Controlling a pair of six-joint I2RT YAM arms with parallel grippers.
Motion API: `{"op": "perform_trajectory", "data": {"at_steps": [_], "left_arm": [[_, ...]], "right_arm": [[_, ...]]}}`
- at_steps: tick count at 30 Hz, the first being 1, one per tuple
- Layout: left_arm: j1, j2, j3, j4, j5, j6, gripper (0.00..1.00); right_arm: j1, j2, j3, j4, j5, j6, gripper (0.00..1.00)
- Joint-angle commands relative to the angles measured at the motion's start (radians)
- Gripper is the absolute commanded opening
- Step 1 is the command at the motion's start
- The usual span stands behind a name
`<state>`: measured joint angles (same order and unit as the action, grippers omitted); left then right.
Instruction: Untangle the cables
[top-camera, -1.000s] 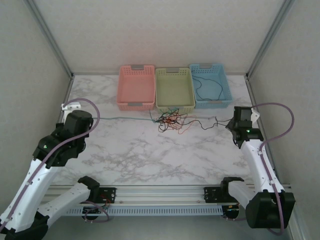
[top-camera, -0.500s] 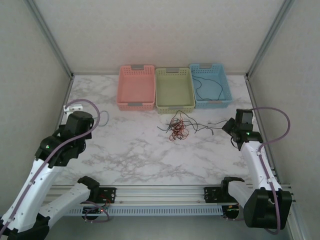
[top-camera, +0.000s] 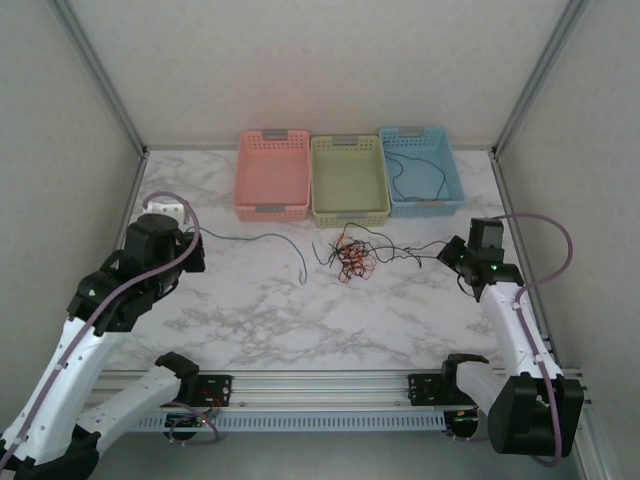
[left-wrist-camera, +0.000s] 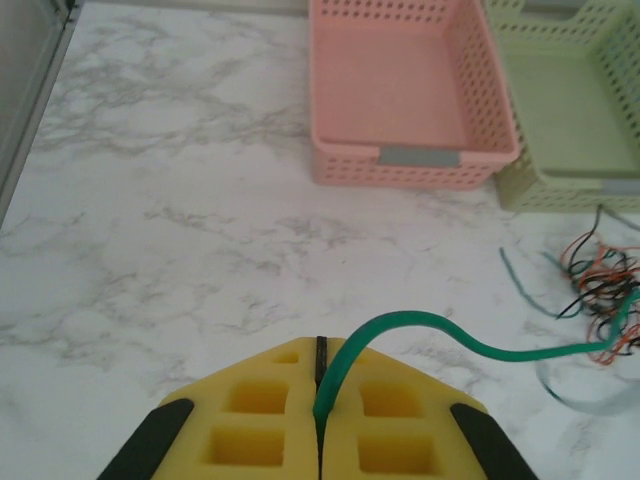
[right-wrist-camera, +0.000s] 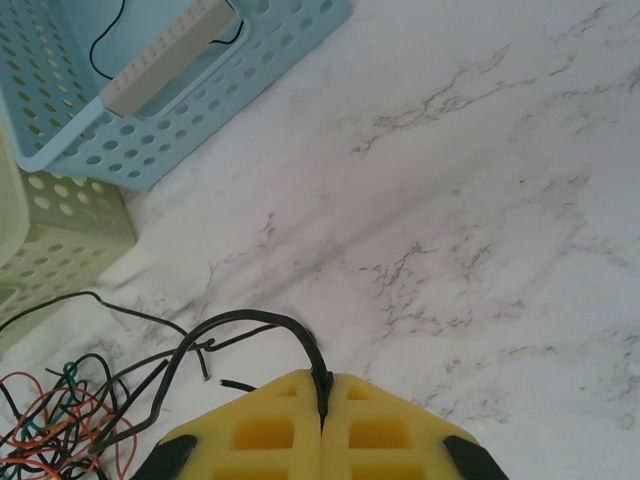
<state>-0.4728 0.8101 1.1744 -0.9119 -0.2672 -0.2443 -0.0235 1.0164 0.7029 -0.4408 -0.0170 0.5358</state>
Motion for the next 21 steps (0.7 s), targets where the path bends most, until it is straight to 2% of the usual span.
{"op": "perform_trajectory", "data": {"at_steps": [1, 4, 9, 15, 21], "left_arm": [[0.009, 0.035, 0.062, 0.069, -0.003, -0.043, 0.0], [0.009, 0.142, 0.149, 0.11, -0.054, -0.044, 0.0], [0.01, 0.378, 0.326, 0.147, -0.199, 0.005, 0.0], [0.046, 0.611, 0.478, 0.163, -0.3, 0.039, 0.0], [0.08, 0.735, 0.535, 0.186, -0.327, 0.036, 0.0]], "right_arm": [[0.014, 0.002, -0.019, 0.012, -0.028, -0.012, 0.0], [0.018, 0.01, -0.017, 0.016, -0.032, -0.012, 0.0], [0.021, 0.013, -0.017, 0.011, -0.036, -0.012, 0.0], [0.022, 0.02, -0.01, 0.008, -0.043, -0.013, 0.0], [0.022, 0.031, -0.008, 0.01, -0.053, -0.015, 0.0]]}}
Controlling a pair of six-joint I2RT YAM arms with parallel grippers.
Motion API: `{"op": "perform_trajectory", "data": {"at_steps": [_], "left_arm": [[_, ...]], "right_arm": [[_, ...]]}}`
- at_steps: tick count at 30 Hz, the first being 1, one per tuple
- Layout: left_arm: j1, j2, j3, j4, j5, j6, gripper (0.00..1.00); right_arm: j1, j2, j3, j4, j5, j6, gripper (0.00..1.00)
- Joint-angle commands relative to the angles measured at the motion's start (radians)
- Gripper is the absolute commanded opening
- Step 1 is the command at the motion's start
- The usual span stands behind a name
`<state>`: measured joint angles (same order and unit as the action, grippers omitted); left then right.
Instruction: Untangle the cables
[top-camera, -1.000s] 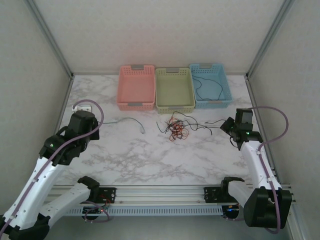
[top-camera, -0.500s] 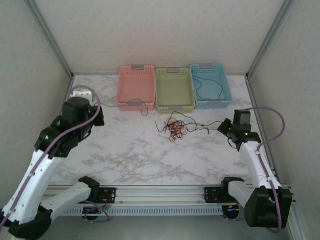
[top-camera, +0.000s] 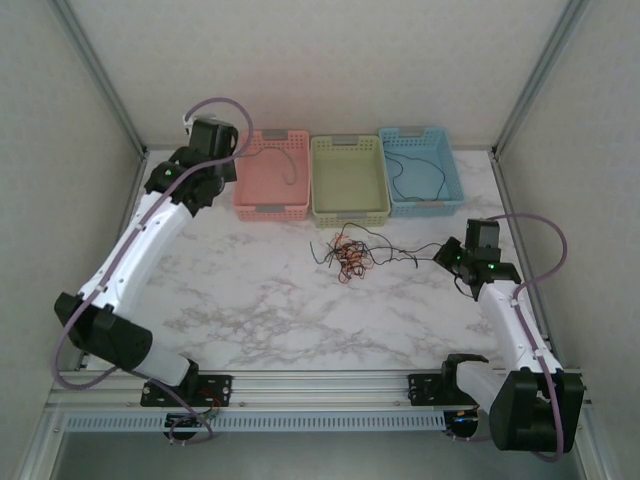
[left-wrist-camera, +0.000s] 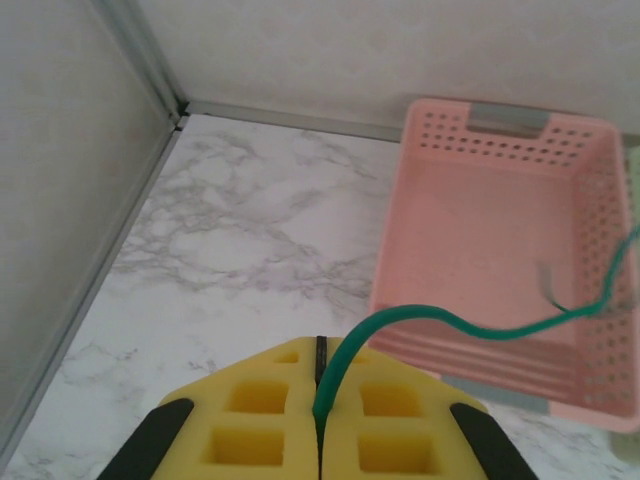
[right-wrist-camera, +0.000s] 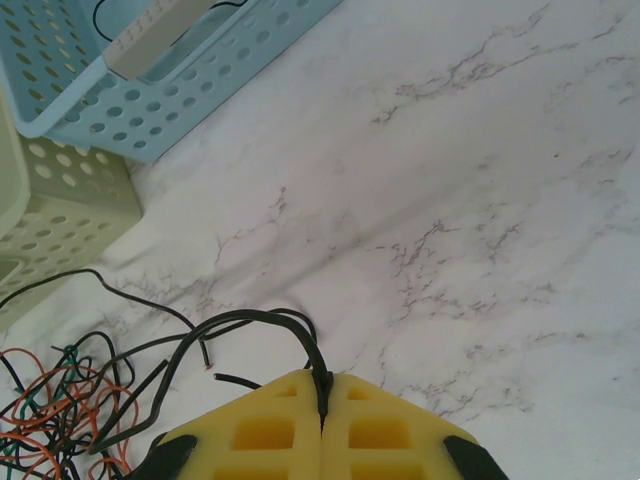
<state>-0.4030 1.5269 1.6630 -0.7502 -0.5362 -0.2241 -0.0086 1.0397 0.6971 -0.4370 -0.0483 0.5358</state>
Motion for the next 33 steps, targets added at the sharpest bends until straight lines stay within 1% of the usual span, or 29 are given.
{"op": "perform_trajectory", "data": {"at_steps": [1, 3, 5, 8, 11, 13, 15, 19, 22, 26, 29, 33], "left_arm": [[0.014, 0.033, 0.047, 0.039, -0.046, 0.016, 0.0], [0.02, 0.077, 0.059, 0.056, 0.003, 0.017, 0.0], [0.02, 0.149, 0.102, 0.031, 0.042, 0.013, 0.0], [0.02, 0.235, 0.129, 0.038, 0.074, 0.018, 0.0], [0.022, 0.347, 0.19, 0.018, 0.104, 0.021, 0.0], [0.023, 0.4, 0.208, 0.03, 0.109, 0.012, 0.0], [0.027, 0.449, 0.216, 0.061, 0.14, 0.004, 0.0], [0.033, 0.572, 0.294, 0.073, 0.197, -0.017, 0.0], [0.036, 0.679, 0.392, 0.026, 0.214, -0.016, 0.0], [0.038, 0.77, 0.462, 0.005, 0.207, 0.003, 0.0], [0.038, 0.866, 0.57, -0.068, 0.193, 0.028, 0.0], [0.039, 0.9, 0.595, -0.088, 0.19, 0.041, 0.0]], "right_arm": [[0.006, 0.009, -0.002, 0.006, -0.022, -0.016, 0.0], [0.007, 0.011, -0.002, 0.008, -0.024, -0.015, 0.0], [0.006, 0.014, -0.003, 0.011, -0.025, -0.017, 0.0], [0.006, 0.019, -0.001, 0.01, -0.028, -0.017, 0.0], [0.006, 0.023, 0.001, 0.007, -0.023, -0.017, 0.0], [0.006, 0.027, 0.002, 0.005, -0.021, -0.02, 0.0], [0.006, 0.027, 0.001, 0.007, -0.023, -0.02, 0.0], [0.006, 0.026, -0.001, 0.007, -0.027, -0.019, 0.0], [0.007, 0.026, 0.001, 0.006, -0.028, -0.02, 0.0], [0.006, 0.021, 0.0, 0.004, -0.028, -0.018, 0.0], [0.006, 0.026, 0.002, 0.003, -0.029, -0.018, 0.0], [0.007, 0.023, -0.002, 0.004, -0.033, -0.017, 0.0]]}}
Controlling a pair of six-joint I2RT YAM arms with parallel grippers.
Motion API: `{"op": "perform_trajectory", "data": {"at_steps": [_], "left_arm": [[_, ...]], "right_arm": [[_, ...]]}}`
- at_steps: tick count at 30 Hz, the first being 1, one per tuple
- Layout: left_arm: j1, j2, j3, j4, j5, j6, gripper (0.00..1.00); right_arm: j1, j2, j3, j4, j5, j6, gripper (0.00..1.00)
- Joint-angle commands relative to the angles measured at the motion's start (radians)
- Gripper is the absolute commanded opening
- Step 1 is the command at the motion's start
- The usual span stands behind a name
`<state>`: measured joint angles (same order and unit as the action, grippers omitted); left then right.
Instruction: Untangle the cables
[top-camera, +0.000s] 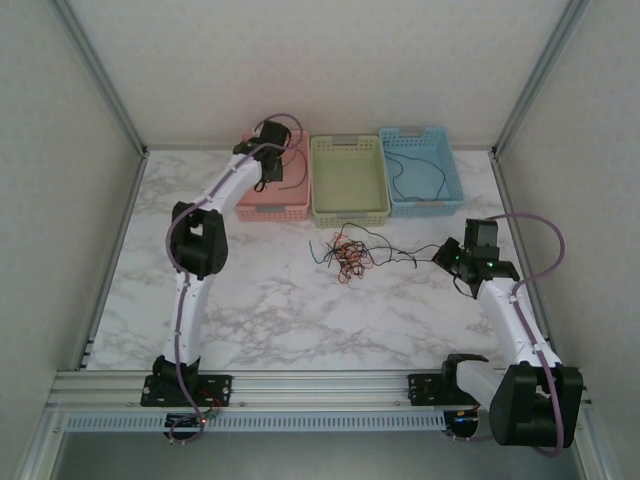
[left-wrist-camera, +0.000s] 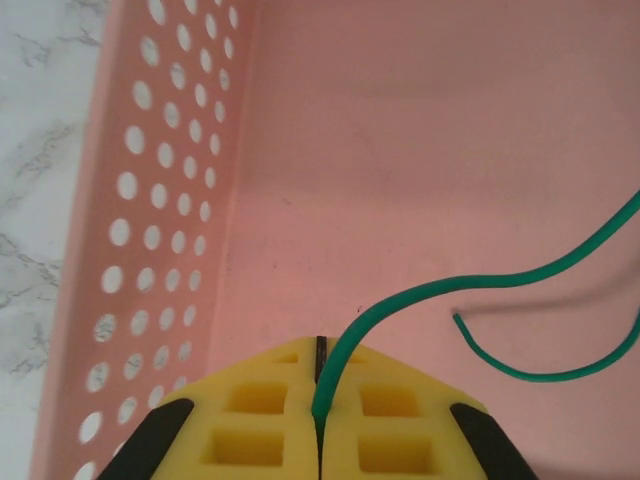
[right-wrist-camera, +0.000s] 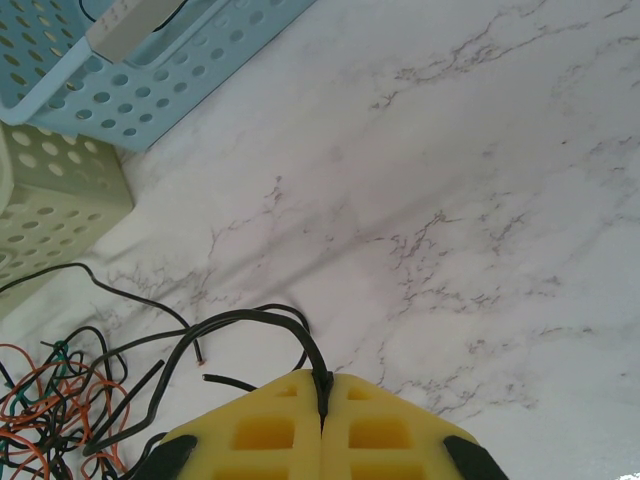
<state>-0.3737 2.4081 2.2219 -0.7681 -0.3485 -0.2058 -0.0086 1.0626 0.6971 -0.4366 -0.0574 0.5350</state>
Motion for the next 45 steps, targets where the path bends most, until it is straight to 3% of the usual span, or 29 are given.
{"op": "perform_trajectory", "data": {"at_steps": [1, 3, 7, 9, 13, 23, 28, 32, 37, 45], "left_arm": [[0.01, 0.018, 0.036, -0.073, 0.011, 0.027, 0.0], [0.01, 0.009, 0.038, -0.084, 0.02, 0.027, 0.04], [0.012, -0.058, 0.017, -0.104, -0.003, -0.007, 0.48], [0.012, -0.115, -0.013, -0.095, -0.001, -0.019, 0.63], [0.012, -0.236, -0.066, -0.092, 0.025, -0.039, 0.77], [0.004, -0.62, -0.382, 0.03, 0.15, -0.088, 0.78], [0.042, -0.743, -0.536, 0.114, 0.143, -0.119, 0.81], [0.142, -0.683, -0.495, 0.117, 0.196, -0.164, 0.83], [0.259, -0.473, -0.3, 0.083, 0.288, -0.233, 0.82], [0.279, -0.079, 0.163, -0.03, 0.259, -0.247, 0.73]], "right_arm": [[0.007, 0.0, -0.001, 0.005, -0.023, -0.016, 0.0], [0.006, 0.003, 0.002, 0.004, -0.023, -0.016, 0.0], [0.007, 0.002, 0.002, 0.002, -0.025, -0.015, 0.0], [0.006, 0.0, 0.001, 0.004, -0.028, -0.014, 0.0], [0.009, -0.008, 0.0, 0.004, -0.028, -0.013, 0.0], [0.015, -0.008, -0.003, 0.01, -0.035, -0.015, 0.0], [0.015, -0.002, -0.004, 0.015, -0.044, -0.013, 0.0], [0.017, -0.002, -0.004, 0.015, -0.048, -0.013, 0.0], [0.021, 0.002, -0.003, 0.013, -0.043, -0.015, 0.0], [0.021, 0.016, 0.001, 0.007, -0.038, -0.017, 0.0]]}}
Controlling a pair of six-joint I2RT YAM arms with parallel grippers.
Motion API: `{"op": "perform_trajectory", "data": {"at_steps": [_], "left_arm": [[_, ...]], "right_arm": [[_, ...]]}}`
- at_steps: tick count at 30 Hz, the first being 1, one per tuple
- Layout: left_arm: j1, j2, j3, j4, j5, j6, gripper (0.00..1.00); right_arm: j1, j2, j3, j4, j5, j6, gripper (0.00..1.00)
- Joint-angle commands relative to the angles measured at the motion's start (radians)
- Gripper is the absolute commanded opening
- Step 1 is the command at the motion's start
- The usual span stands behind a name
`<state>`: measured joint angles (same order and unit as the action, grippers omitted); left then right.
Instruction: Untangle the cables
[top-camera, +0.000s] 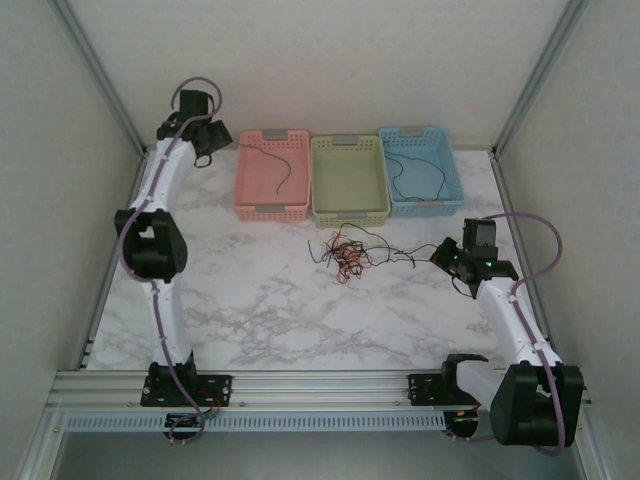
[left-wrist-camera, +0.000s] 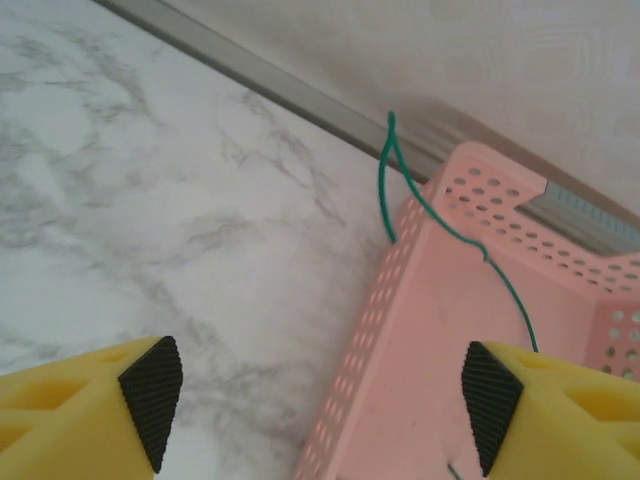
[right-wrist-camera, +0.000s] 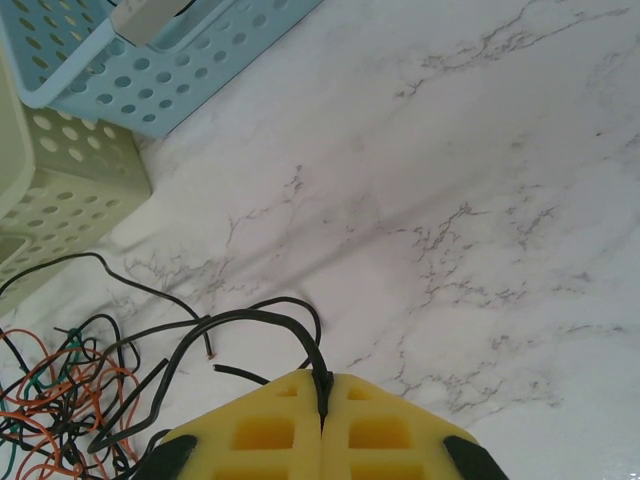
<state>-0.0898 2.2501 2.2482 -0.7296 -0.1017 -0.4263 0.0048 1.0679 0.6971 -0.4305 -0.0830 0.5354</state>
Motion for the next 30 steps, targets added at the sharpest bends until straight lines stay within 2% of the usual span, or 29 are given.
{"op": "perform_trajectory", "data": {"at_steps": [1, 4, 7, 12, 15, 21, 26, 30], "left_arm": [[-0.004, 0.131, 0.204, -0.088, 0.01, -0.034, 0.72], [0.002, 0.24, 0.328, -0.087, 0.026, -0.049, 0.65], [0.007, 0.301, 0.39, -0.074, 0.053, -0.06, 0.53], [0.014, 0.321, 0.407, -0.064, 0.085, -0.052, 0.13], [0.01, 0.317, 0.407, -0.053, 0.113, -0.026, 0.0], [-0.002, 0.23, 0.359, -0.106, 0.155, -0.028, 0.0], [-0.078, 0.02, 0.1, -0.037, 0.193, 0.046, 0.0], [-0.133, -0.046, 0.002, -0.075, 0.224, 0.067, 0.0]], "right_arm": [[0.009, 0.012, 0.0, -0.001, -0.012, -0.017, 0.0], [0.011, 0.019, 0.001, -0.003, -0.01, -0.019, 0.0], [0.012, 0.027, 0.004, -0.006, -0.008, -0.021, 0.0], [0.014, 0.032, 0.004, -0.009, 0.0, -0.023, 0.0], [0.015, 0.035, 0.003, -0.009, 0.003, -0.026, 0.0], [0.02, 0.029, 0.004, -0.01, 0.006, -0.026, 0.0], [0.023, 0.016, 0.004, -0.013, 0.008, -0.022, 0.0], [0.024, 0.014, 0.004, -0.013, 0.004, -0.022, 0.0]]}}
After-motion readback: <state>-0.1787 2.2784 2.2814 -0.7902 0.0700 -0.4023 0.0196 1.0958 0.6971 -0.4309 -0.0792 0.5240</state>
